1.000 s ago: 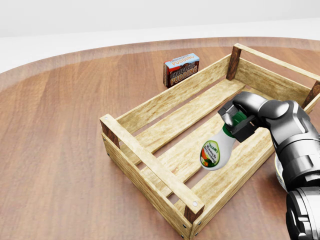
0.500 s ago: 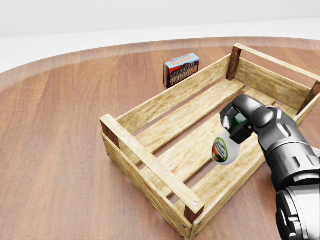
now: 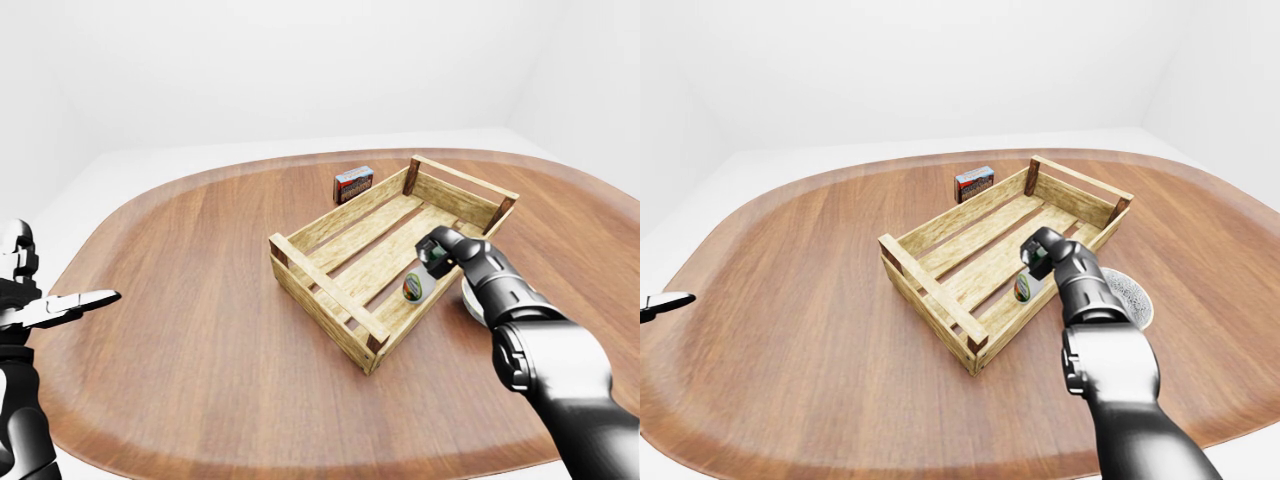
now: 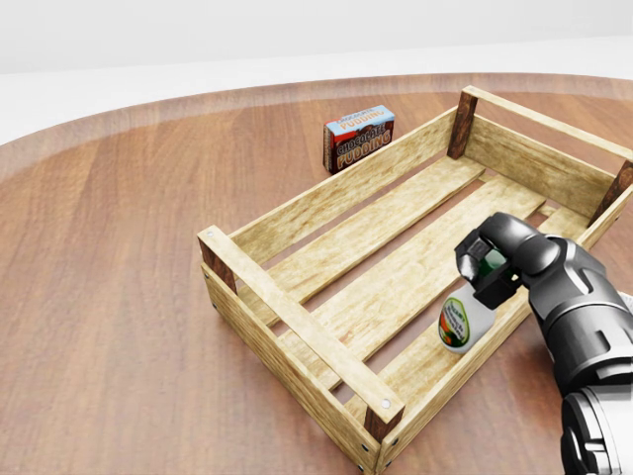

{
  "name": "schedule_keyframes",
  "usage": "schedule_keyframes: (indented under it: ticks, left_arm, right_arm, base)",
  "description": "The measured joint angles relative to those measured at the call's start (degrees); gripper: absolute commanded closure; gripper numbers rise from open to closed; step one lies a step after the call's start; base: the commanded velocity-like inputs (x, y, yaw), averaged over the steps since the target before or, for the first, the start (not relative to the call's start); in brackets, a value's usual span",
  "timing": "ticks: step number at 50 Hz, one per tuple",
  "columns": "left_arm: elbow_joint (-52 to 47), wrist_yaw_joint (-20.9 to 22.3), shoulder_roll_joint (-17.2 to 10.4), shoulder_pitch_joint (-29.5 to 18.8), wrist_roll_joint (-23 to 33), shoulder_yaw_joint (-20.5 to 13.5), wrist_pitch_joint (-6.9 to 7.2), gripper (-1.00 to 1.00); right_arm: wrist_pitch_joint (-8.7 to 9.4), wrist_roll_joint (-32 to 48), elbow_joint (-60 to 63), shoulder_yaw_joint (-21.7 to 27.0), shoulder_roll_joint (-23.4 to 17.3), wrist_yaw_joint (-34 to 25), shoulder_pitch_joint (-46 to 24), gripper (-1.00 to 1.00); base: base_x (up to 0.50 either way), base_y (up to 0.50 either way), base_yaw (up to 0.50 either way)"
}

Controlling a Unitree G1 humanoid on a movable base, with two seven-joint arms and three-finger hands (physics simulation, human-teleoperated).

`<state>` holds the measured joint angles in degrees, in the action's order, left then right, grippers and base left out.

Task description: Pick up the salad dressing and put it in the tray.

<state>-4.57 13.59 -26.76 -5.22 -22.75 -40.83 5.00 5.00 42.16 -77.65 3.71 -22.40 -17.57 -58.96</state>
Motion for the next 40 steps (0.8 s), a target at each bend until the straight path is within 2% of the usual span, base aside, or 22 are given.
schedule_keyframes:
  ticks: [21, 40]
  left_arm:
    - [0.52, 0.02, 0.0, -0.08, 0.07, 0.32, 0.0, -1.0]
    - [0.42, 0.09, 0.1, -0.05, 0.04, 0.4, 0.0, -1.0]
  right_arm:
    - [0.0, -1.24, 0.72, 1.95, -0.09, 0.77, 1.57, 1.0]
    - [0.0, 3.58, -0.54, 0.1, 1.04, -1.31, -0.61, 1.0]
  base:
    - [0.0, 0.0, 0.0]
    - [0.0, 0.0, 0.0]
